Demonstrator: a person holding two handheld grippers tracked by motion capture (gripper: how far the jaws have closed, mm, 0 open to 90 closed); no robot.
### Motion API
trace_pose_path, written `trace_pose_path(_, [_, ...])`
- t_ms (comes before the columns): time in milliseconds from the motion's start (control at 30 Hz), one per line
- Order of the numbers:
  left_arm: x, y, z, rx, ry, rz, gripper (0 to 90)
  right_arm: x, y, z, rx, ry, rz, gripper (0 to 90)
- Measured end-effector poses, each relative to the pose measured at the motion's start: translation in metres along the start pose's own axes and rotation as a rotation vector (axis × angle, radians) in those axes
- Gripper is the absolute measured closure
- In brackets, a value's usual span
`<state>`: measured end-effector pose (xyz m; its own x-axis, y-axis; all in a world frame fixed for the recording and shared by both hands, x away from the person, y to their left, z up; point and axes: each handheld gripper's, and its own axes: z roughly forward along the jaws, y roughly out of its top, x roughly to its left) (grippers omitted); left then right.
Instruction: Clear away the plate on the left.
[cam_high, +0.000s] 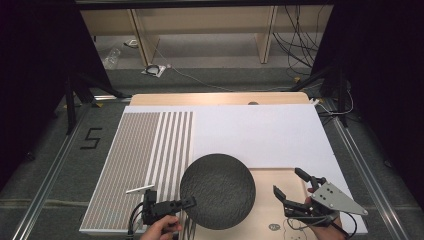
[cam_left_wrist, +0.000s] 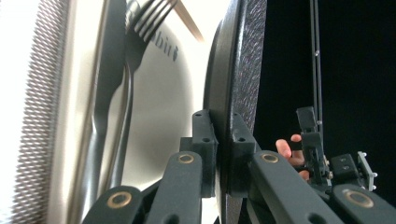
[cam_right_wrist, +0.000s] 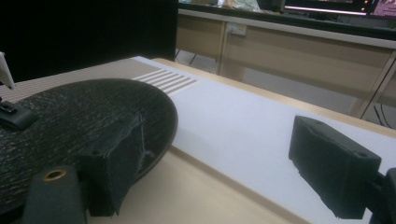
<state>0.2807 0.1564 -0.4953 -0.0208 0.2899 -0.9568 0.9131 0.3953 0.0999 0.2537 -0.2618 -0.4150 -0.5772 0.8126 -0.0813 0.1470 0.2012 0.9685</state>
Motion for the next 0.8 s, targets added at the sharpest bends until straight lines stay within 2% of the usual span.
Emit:
trace_pose_path(400, [-0.004,-0.010,0.020,0.062,0.018,0.019,84.9,0.000,0.000,0.000,-0.002,-0.001,0.001,18.7])
trace_pose_path(800, [-0.001,-0.019,0.037,0.111,0.044,0.008,85.0,-0.001,0.000,0.000,-0.002,0.001,0.002,18.7])
